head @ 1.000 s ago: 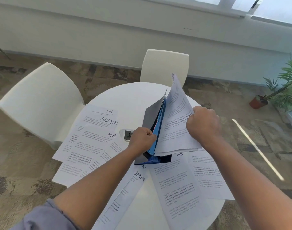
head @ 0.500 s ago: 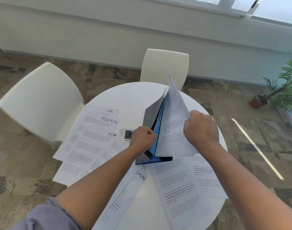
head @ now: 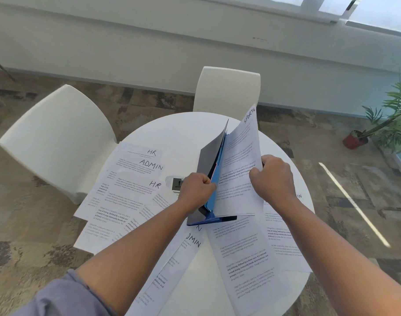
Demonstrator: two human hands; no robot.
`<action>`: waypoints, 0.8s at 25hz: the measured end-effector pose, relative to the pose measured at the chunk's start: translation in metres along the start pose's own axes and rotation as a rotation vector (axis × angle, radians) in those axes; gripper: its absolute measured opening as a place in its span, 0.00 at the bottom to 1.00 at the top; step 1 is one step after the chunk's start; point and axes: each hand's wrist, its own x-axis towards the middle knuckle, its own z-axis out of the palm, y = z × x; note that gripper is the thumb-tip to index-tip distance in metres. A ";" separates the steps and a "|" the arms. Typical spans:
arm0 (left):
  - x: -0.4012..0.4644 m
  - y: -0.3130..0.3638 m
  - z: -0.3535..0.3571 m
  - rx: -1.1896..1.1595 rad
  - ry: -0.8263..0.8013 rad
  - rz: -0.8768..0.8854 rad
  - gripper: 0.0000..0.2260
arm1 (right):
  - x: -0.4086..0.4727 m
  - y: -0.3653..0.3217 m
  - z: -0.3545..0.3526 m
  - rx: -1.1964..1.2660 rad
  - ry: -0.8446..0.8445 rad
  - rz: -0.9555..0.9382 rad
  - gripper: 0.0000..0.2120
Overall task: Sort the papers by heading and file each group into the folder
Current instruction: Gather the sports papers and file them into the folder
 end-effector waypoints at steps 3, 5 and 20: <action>0.000 -0.001 0.000 -0.001 0.010 -0.003 0.16 | 0.007 -0.001 0.008 -0.004 -0.011 0.002 0.04; 0.000 -0.001 -0.001 -0.002 0.012 -0.004 0.16 | 0.012 -0.004 0.016 0.000 -0.032 0.005 0.04; -0.002 -0.005 -0.010 -0.040 0.004 0.017 0.13 | 0.004 0.003 0.051 -0.064 -0.198 -0.124 0.31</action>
